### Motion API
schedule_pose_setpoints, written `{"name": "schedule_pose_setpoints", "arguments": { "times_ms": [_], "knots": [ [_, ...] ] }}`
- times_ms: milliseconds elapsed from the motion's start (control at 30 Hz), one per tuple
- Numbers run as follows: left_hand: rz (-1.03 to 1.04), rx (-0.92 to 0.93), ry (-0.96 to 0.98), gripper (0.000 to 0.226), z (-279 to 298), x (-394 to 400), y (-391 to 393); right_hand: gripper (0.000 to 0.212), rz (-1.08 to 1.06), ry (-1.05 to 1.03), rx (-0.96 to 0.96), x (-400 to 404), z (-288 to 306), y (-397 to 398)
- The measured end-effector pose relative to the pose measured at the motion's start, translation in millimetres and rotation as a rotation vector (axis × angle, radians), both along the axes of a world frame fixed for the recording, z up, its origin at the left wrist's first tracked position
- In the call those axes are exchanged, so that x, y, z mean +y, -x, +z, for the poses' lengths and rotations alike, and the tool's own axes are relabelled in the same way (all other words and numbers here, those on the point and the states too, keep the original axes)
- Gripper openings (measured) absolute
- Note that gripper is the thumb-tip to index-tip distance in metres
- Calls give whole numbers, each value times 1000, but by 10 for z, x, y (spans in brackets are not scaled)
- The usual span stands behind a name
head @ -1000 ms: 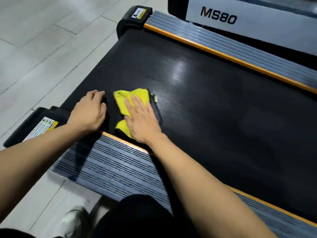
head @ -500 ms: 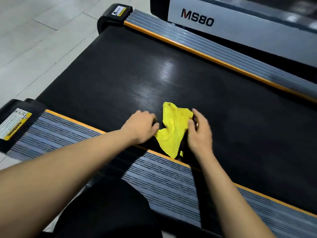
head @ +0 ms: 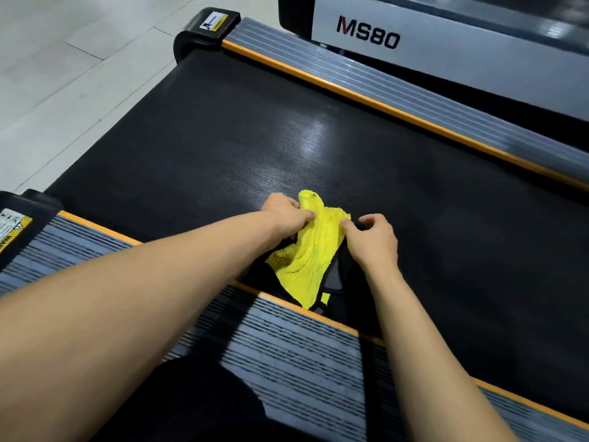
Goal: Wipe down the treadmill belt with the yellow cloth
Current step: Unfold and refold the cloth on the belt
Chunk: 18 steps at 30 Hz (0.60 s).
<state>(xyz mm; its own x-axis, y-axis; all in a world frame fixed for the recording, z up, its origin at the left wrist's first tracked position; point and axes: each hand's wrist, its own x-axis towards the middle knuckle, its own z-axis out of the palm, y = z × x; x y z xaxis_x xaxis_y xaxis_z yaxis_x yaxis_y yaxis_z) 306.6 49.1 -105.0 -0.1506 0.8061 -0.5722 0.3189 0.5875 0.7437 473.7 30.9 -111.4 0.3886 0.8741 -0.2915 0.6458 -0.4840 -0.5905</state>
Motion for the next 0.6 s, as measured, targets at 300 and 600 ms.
{"name": "schedule_pose_setpoints", "arguments": {
  "times_ms": [300, 600],
  "knots": [
    [-144, 29, -241, 27, -15, -27, 20, 41, 113, 116, 74, -86, 30, 151],
    [-130, 188, -326, 27, 24, -53, 134, 35, -36, 125, 555, -337, -55, 196]
  ]
}}
